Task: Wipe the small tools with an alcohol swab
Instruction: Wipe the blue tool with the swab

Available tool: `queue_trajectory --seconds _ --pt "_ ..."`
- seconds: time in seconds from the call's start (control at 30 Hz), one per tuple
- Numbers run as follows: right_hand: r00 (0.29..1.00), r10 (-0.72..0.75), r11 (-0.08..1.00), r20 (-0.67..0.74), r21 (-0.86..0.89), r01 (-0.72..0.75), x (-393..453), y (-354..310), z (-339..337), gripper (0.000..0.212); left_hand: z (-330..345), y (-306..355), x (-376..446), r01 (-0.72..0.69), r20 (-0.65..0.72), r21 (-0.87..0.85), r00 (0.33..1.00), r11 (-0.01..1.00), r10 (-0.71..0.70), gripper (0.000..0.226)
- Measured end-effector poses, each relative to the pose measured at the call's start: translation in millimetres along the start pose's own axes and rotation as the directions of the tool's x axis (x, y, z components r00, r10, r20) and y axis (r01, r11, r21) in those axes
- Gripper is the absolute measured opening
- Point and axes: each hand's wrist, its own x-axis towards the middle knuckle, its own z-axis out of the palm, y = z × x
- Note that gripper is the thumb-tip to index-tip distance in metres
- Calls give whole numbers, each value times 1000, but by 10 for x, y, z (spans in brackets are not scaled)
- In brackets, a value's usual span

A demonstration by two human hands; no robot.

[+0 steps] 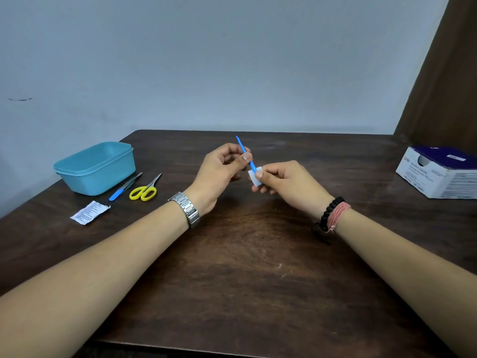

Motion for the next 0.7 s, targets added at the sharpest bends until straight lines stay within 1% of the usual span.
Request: queue_trajectory --seconds 0.07,0.13,0.33,0.5,0.7 --pt "1000 -5 1000 15 12 5 -9 -2 1 17 29 1 -13 -2 15 12 1000 1000 2 1" --pt "1000 -2 999 21 35 2 -12 -7 0 15 44 9 -10 -6 8 8 1000 1000 6 4" --pt "1000 5 1000 23 22 -5 -8 -9 14 19 20 13 -10 -15 -36 19 999 1000 16 6" --pt "1000 1 1000 6 10 -1 -12 19 -10 15 56 9 -34 -11 46 55 999 998 9 9" --pt "999 1 999 36 49 -3 6 2 15 18 9 37 -28 -28 -16 32 999 999 28 8"
